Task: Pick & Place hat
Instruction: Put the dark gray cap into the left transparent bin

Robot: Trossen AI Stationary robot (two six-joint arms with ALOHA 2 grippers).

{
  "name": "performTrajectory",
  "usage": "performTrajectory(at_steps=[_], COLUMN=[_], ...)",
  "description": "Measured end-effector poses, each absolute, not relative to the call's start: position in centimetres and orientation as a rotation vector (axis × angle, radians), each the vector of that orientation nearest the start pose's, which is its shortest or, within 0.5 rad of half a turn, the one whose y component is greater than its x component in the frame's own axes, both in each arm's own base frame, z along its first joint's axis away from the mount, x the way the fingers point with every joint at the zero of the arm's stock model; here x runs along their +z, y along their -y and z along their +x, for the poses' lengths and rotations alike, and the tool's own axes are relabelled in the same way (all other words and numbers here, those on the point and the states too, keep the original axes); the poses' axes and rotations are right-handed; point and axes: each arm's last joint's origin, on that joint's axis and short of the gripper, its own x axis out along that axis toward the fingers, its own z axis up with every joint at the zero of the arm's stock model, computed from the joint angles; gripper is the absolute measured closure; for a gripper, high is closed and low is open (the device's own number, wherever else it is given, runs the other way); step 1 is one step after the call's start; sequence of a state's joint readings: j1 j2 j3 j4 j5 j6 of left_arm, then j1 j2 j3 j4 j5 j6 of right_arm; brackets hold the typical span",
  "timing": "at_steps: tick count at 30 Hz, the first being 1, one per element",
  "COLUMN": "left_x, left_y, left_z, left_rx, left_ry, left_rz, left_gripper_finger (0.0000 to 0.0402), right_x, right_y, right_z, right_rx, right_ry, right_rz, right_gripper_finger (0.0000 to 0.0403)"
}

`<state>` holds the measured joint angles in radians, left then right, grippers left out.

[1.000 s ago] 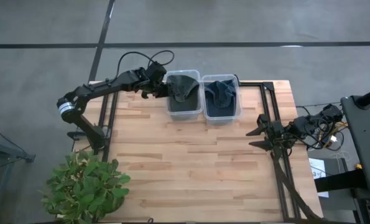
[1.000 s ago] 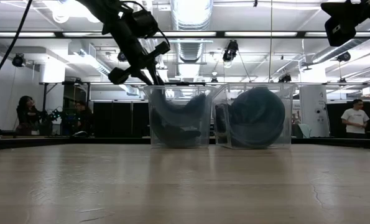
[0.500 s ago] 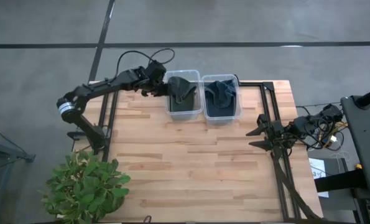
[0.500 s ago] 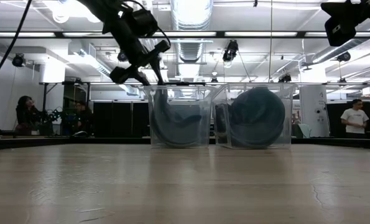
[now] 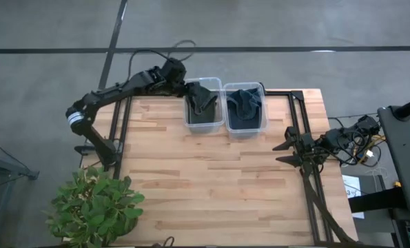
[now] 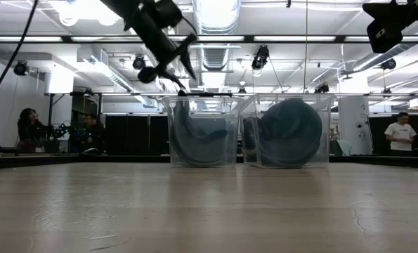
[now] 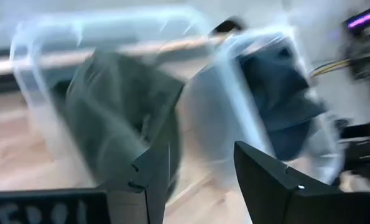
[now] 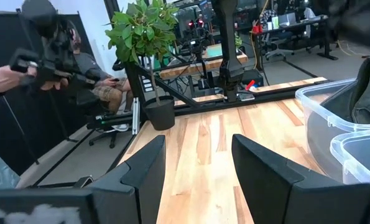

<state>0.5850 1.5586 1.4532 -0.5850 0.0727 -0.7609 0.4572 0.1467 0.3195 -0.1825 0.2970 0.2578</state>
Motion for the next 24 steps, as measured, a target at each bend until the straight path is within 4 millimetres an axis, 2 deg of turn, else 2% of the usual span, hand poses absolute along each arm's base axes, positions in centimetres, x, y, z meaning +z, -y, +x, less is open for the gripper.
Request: performTrajectory(at_steps=[3,10,16,20,24], left_x=[32.1,29.1,27.5,27.9,30.7], left_y=[-19.1,-20.1,-20.8,-20.8,-20.5], left_z=[29.1,30.6,31.2,31.3,30.9], left_rx=[0.770,0.798,0.814,0.799,0.765], left_ry=[-0.518,-0.601,-0.646,-0.639,-0.565], left_rz=[-0.953,-0.964,-0.976,-0.978,-0.938], left_gripper_finger=[0.0232,0.0232,0.0232,0.0232,0.0232], right_x=[24.2,24.2,24.2,24.2,24.2], right_y=[-3.0,-3.0,-2.9,-2.9,-3.0], right_z=[8.0,8.0,8.0,8.0,8.0], right_rx=[0.158,0.143,0.139,0.139,0.139], right_ry=[-0.030,-0.028,-0.028,-0.028,-0.028], right_rz=[0.252,0.258,0.269,0.277,0.276], right_gripper_finger=[0.0224,0.0222,0.0225,0.0223,0.0223])
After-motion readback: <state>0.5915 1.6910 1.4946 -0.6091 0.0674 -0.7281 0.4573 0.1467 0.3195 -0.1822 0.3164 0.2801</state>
